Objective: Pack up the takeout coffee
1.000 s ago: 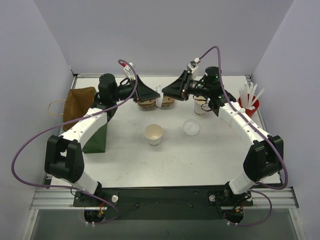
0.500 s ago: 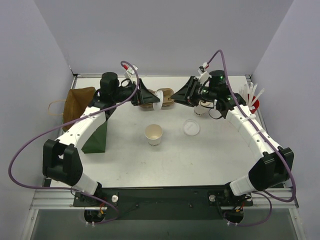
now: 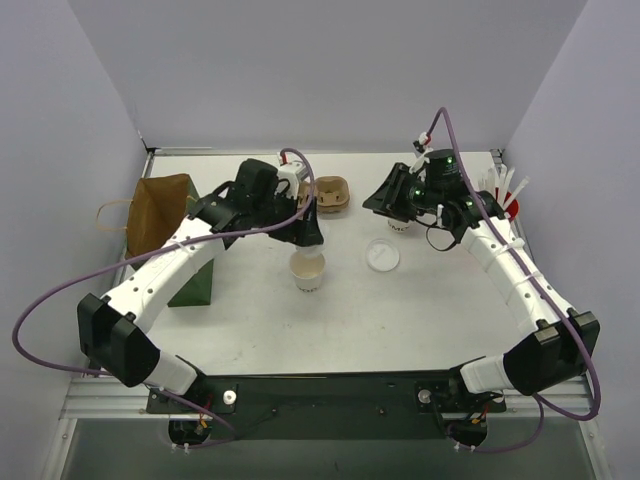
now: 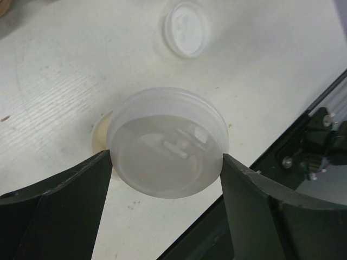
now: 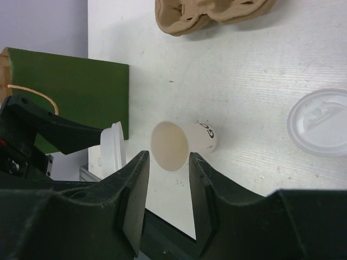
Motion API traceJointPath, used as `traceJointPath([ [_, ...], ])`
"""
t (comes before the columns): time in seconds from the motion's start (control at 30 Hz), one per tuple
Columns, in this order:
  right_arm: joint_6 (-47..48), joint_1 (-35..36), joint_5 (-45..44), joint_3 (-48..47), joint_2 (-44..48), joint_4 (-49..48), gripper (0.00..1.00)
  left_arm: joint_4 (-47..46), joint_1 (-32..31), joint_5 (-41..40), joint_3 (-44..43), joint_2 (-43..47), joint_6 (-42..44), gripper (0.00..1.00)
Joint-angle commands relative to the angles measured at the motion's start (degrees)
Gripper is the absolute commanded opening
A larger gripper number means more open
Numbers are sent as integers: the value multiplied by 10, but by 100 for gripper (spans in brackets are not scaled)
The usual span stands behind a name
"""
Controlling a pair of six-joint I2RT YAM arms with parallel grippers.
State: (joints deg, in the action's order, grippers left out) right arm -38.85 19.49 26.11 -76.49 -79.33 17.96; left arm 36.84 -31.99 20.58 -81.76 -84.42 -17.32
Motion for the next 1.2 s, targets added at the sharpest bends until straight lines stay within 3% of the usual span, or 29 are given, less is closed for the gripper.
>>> traceJointPath([
  [0.0, 21, 4, -19, 16, 15, 9, 31, 83, -32, -141, -9, 14, 45, 72],
  [0.17, 26, 7, -19, 27, 9, 7, 31, 110, -62, -201, -7, -5, 51, 72],
  [0.63, 36, 11, -26, 41, -2, 1, 31, 124, -103, -246, -50, -106, 73, 72],
  [1.17, 40, 7, -30, 45, 1, 1, 31, 213, -142, -324, -155, -184, 105, 72],
])
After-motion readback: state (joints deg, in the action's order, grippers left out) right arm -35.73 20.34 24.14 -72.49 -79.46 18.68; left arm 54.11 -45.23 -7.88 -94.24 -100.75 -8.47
